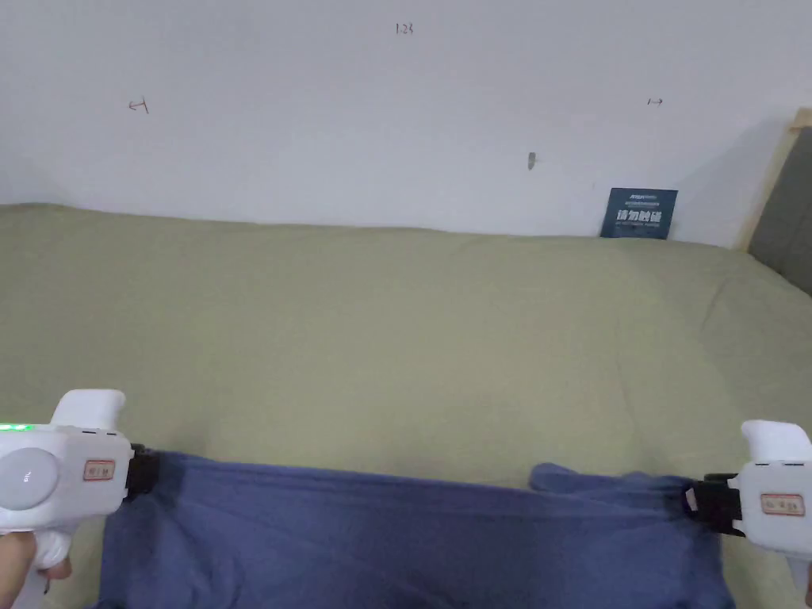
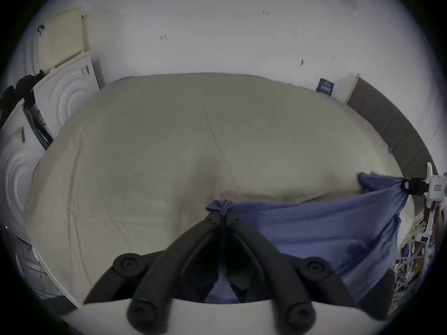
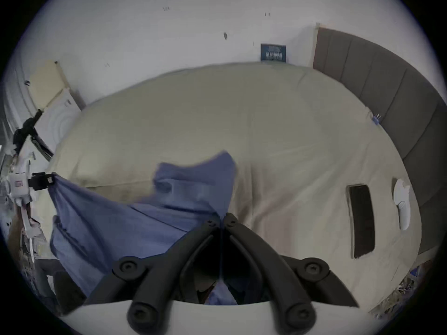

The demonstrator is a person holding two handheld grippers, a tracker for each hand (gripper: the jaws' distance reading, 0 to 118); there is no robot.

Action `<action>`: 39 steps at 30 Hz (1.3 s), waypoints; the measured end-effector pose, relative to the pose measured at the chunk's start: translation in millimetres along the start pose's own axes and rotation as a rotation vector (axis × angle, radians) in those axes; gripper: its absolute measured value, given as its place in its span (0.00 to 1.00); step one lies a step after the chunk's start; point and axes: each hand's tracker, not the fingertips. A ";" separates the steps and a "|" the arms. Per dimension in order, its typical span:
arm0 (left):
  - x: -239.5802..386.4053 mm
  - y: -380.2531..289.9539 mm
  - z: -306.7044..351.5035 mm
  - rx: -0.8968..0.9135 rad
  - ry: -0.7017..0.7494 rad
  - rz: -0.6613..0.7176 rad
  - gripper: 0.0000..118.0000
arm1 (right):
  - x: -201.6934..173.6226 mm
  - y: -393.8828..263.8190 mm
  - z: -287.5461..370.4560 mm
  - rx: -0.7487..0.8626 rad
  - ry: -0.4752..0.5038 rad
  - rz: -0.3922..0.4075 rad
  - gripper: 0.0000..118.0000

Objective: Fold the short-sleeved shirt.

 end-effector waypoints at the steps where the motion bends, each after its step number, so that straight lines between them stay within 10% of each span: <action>1: -4.2 -7.2 15.7 0.013 -0.008 0.007 0.03 | -3.5 -6.9 18.2 0.024 0.010 0.019 0.00; 10: -21.3 -113.5 114.4 0.107 -0.051 -0.009 0.03 | -22.2 -102.7 121.3 0.046 0.044 0.059 0.00; 20: -23.3 -191.0 89.8 0.050 0.000 -0.031 0.04 | -5.5 -179.2 93.8 -0.042 0.051 0.041 0.00; 22: -21.1 -191.6 92.2 0.040 -0.005 -0.004 0.21 | 0.0 -178.5 89.6 -0.051 0.056 0.009 0.00; 23: -22.5 -192.3 93.9 0.053 -0.013 0.020 0.52 | -3.3 -181.2 91.8 -0.046 0.045 0.001 0.11; 25: -24.4 -188.0 100.8 0.080 0.008 0.062 0.90 | -2.8 -178.8 93.4 -0.033 0.032 -0.008 0.71; 29: -20.3 -170.8 128.4 0.172 0.014 0.125 0.91 | -13.3 -166.3 111.3 0.060 0.041 -0.040 0.99; 34: 12.3 -141.2 163.7 0.303 0.067 0.080 0.87 | -62.9 -138.4 138.9 0.239 0.039 0.006 0.94; 35: 20.5 -139.0 170.9 0.351 0.097 0.050 0.68 | -77.7 -138.0 146.2 0.314 0.002 0.029 0.75; 37: 30.5 -139.5 176.6 0.420 0.140 0.021 0.03 | -103.6 -138.8 155.5 0.441 -0.081 0.051 0.00; 39: 36.6 -141.7 183.9 0.482 0.144 0.004 0.00 | -124.5 -138.3 163.2 0.535 -0.118 0.085 0.00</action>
